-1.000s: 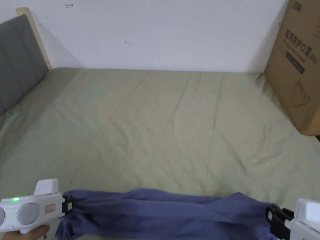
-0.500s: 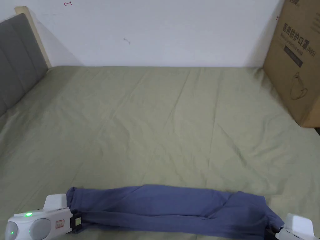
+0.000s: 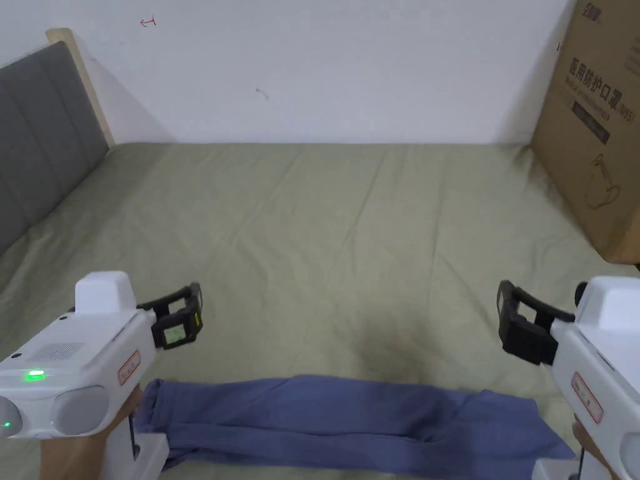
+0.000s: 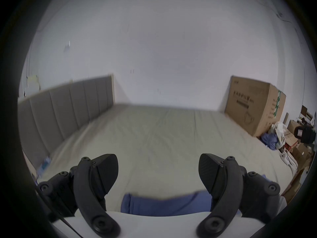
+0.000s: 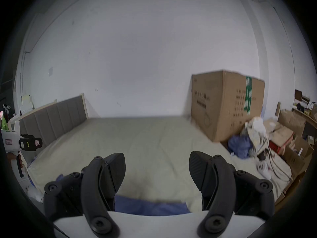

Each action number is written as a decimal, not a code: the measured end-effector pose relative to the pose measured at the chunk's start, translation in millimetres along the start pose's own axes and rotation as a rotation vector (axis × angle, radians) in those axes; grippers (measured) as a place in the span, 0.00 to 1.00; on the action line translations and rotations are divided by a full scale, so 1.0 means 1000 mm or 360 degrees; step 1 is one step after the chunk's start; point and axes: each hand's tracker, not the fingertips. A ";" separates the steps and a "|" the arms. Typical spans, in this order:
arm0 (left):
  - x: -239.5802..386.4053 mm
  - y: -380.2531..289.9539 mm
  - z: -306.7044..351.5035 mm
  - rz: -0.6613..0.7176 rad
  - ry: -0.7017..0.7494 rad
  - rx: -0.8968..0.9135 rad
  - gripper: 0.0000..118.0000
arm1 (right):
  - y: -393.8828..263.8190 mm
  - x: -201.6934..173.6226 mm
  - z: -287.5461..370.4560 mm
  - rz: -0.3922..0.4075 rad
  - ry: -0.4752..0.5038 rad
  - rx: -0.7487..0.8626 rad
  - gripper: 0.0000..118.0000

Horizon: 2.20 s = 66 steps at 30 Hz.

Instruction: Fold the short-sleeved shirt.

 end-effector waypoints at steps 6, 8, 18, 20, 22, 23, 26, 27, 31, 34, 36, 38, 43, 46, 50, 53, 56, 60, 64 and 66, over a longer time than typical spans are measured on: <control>0.024 0.013 0.006 -0.0095 0.0055 0.0181 0.83 | 0.018 -0.028 0.004 0.0127 -0.0072 0.0179 0.68; 0.028 0.012 0.007 -0.0112 0.0067 0.0214 0.76 | 0.019 -0.033 0.004 0.0145 -0.0112 0.0193 0.67; 0.032 0.010 0.014 -0.0120 -0.0040 0.0258 0.00 | 0.013 -0.037 -0.001 0.0134 -0.0109 0.0213 0.00; 0.027 0.010 0.014 -0.0090 -0.0060 0.0249 0.00 | 0.012 -0.037 -0.002 0.0132 -0.0102 0.0200 0.00; 0.021 0.010 0.010 -0.0061 -0.0075 0.0209 0.00 | 0.011 -0.037 -0.003 0.0140 -0.0098 0.0193 0.00; 0.017 0.010 0.008 -0.0057 -0.0085 0.0164 0.00 | 0.011 -0.037 -0.004 0.0137 -0.0092 0.0189 0.00; -0.003 0.009 -0.009 0.0051 -0.0182 -0.0092 0.00 | 0.012 -0.038 -0.007 0.0132 -0.0078 0.0177 0.00; -0.013 0.006 -0.016 0.0103 -0.0223 -0.0164 0.00 | 0.012 -0.038 -0.008 0.0132 -0.0077 0.0174 0.00; -0.062 -0.016 -0.050 0.0345 -0.0414 -0.0488 0.00 | 0.010 -0.039 -0.013 0.0139 -0.0068 0.0140 0.00; -0.099 -0.038 -0.072 0.0499 -0.0500 -0.0713 0.00 | 0.008 -0.040 -0.017 0.0150 -0.0066 0.0116 0.00; -0.121 -0.055 -0.083 0.0591 -0.0502 -0.0843 0.00 | 0.005 -0.041 -0.020 0.0153 -0.0074 0.0098 0.00; -0.137 -0.071 -0.086 0.0628 -0.0466 -0.0917 0.00 | 0.003 -0.042 -0.023 0.0157 -0.0084 0.0077 0.00; -0.166 -0.104 -0.098 0.0738 -0.0496 -0.1092 0.20 | -0.005 -0.046 -0.035 0.0185 -0.0105 0.0013 0.00; -0.173 -0.122 -0.102 0.0794 -0.0513 -0.1157 0.66 | -0.009 -0.048 -0.039 0.0182 -0.0109 -0.0016 0.00; -0.171 -0.141 -0.111 0.0783 -0.0500 -0.1237 0.79 | -0.013 -0.052 -0.041 0.0194 -0.0115 -0.0045 0.00; -0.165 -0.152 -0.120 0.0781 -0.0530 -0.1303 0.77 | -0.016 -0.052 -0.043 0.0210 -0.0121 -0.0071 0.00; -0.156 -0.164 -0.129 0.0792 -0.0571 -0.1364 0.59 | -0.017 -0.051 -0.043 0.0214 -0.0132 -0.0087 0.00; -0.154 -0.173 -0.139 0.0730 -0.0541 -0.1326 0.36 | -0.018 -0.046 -0.041 0.0220 -0.0149 -0.0100 0.00; -0.143 -0.172 -0.138 0.0722 -0.0561 -0.1322 0.10 | -0.019 -0.038 -0.040 0.0217 -0.0165 -0.0108 0.00; -0.127 -0.164 -0.129 0.0526 -0.0499 -0.1282 0.08 | -0.018 -0.034 -0.040 0.0207 -0.0171 -0.0110 0.00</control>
